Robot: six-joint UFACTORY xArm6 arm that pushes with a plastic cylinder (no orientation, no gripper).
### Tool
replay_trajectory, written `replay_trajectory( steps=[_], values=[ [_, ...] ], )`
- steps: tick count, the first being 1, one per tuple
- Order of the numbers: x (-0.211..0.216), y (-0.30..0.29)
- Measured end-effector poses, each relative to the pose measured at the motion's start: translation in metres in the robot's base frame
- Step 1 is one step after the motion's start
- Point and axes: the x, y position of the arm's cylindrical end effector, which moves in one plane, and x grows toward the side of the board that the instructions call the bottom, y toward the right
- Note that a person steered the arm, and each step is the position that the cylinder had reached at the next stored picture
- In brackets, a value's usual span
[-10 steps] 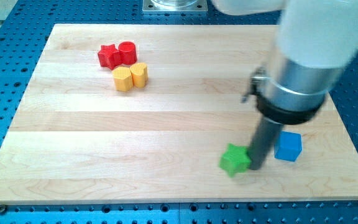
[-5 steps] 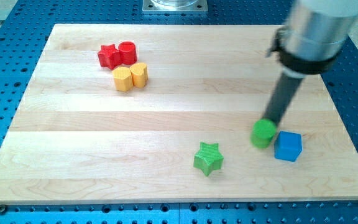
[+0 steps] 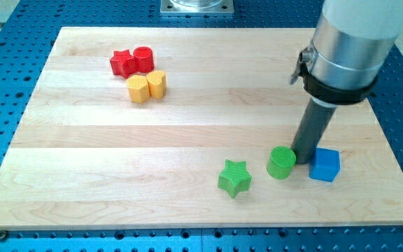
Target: Move the green blocks away from the blue cube
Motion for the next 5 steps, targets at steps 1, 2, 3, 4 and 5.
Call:
replay_trajectory(
  steps=[1,2,3,4,5],
  values=[
    [0.011,0.019],
    [0.018,-0.027],
    [0.019,-0.061],
    [0.021,-0.050],
    [0.028,-0.047]
  ],
)
